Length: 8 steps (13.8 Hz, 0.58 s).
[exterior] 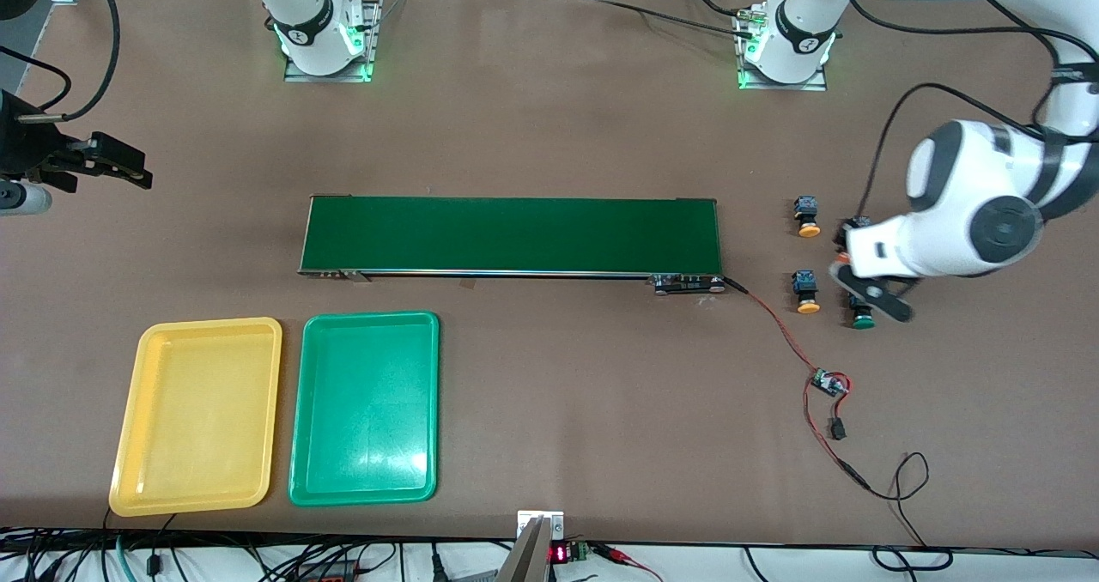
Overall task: Sort buttons by color to trays
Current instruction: 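Grasp an orange cylinder with the left gripper and lift it, then place the orange cylinder on the green belt with the left gripper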
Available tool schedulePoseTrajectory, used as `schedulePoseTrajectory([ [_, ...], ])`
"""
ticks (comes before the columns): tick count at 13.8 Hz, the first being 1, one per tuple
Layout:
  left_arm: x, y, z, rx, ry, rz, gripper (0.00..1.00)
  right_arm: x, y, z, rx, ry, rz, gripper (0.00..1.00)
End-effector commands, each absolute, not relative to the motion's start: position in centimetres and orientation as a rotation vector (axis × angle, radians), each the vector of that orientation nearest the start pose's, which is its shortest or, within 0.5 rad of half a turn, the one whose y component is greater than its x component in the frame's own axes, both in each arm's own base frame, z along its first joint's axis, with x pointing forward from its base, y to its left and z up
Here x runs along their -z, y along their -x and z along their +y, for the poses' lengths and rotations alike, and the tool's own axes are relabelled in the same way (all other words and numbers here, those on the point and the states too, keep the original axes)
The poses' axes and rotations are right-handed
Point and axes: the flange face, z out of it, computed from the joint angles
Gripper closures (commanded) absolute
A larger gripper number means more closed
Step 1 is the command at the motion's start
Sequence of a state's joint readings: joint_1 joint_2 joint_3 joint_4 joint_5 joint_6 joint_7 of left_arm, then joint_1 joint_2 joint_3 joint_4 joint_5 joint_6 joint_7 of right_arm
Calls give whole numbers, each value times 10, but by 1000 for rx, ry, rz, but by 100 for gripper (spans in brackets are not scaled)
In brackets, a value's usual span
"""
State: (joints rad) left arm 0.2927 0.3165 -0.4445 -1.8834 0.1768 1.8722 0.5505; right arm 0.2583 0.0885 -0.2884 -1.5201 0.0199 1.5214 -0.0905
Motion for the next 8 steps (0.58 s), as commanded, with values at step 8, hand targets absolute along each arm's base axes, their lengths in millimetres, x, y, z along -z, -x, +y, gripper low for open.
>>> schedulePoseTrajectory([
  [8,-291,-546,-241,-219,2398,2327,88,-592,-576,-5,-134,3151,-121,0],
])
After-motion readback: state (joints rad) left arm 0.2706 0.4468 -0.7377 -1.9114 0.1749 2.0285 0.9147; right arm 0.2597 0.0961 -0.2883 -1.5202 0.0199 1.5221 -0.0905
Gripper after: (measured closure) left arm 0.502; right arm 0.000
